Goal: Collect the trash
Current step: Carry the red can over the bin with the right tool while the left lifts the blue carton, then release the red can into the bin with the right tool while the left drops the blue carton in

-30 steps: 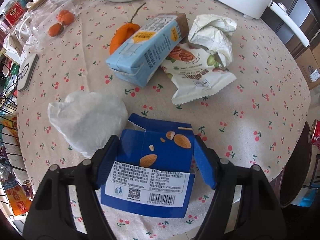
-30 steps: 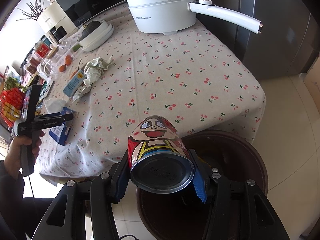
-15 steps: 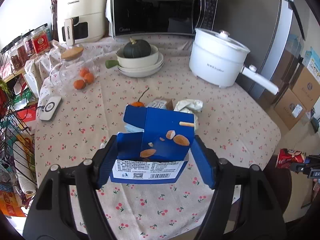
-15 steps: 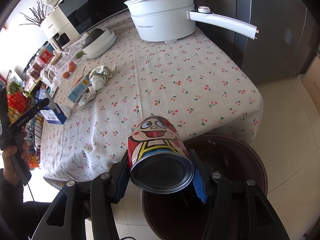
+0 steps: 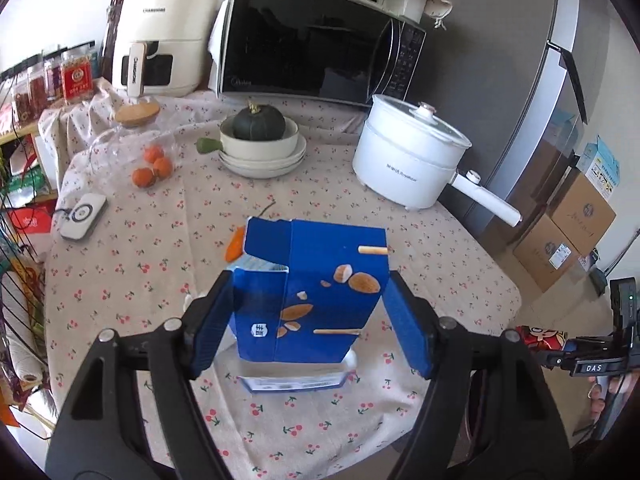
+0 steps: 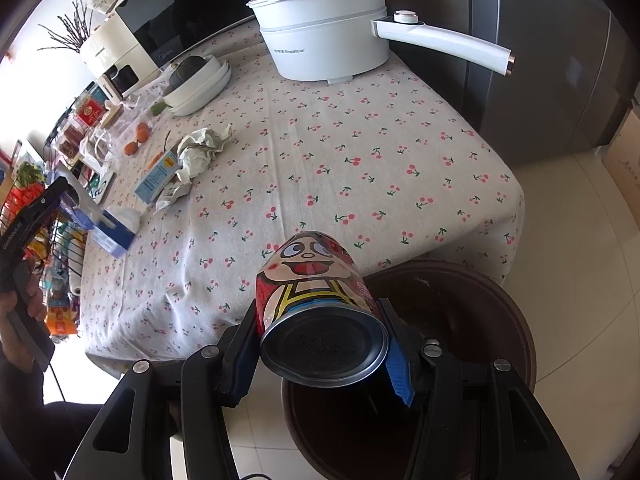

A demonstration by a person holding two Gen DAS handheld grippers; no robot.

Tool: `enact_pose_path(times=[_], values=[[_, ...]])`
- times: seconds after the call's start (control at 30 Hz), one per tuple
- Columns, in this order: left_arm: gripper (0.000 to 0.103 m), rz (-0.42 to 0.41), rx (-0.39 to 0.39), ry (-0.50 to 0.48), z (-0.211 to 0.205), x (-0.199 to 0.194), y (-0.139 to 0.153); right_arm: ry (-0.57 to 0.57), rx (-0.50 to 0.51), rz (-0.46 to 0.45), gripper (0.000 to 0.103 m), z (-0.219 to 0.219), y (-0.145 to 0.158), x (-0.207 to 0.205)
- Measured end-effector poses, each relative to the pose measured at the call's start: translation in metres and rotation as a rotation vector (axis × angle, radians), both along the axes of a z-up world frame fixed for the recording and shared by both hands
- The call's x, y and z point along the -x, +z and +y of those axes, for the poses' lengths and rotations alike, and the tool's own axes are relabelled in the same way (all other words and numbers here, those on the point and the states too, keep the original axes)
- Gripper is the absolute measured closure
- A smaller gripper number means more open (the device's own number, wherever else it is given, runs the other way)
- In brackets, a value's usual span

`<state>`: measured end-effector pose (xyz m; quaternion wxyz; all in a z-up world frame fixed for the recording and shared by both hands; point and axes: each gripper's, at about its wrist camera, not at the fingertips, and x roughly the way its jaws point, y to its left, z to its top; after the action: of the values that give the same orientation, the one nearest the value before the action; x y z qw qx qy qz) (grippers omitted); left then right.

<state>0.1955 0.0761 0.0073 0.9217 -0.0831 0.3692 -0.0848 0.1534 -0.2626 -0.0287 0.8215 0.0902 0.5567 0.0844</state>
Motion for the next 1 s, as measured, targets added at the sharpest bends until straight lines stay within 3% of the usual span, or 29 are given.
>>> enact_pose_path(times=[0.07, 0.33, 0.7, 1.0], values=[[0.029, 0.029, -0.028, 0.009, -0.003, -0.003, -0.006, -0.002, -0.001, 0.001, 0.048, 0.000, 0.000, -0.001], [0.029, 0.020, 0.002, -0.028, -0.027, 0.006, 0.002, -0.008, -0.014, -0.012, 0.048, -0.003, 0.004, 0.000], [0.029, 0.071, -0.035, -0.223, -0.118, 0.023, -0.006, -0.063, -0.005, -0.006, 0.048, -0.044, 0.005, 0.026], [0.029, 0.172, 0.003, -0.407, -0.191, 0.042, -0.027, -0.130, -0.002, 0.005, 0.048, -0.089, 0.003, 0.055]])
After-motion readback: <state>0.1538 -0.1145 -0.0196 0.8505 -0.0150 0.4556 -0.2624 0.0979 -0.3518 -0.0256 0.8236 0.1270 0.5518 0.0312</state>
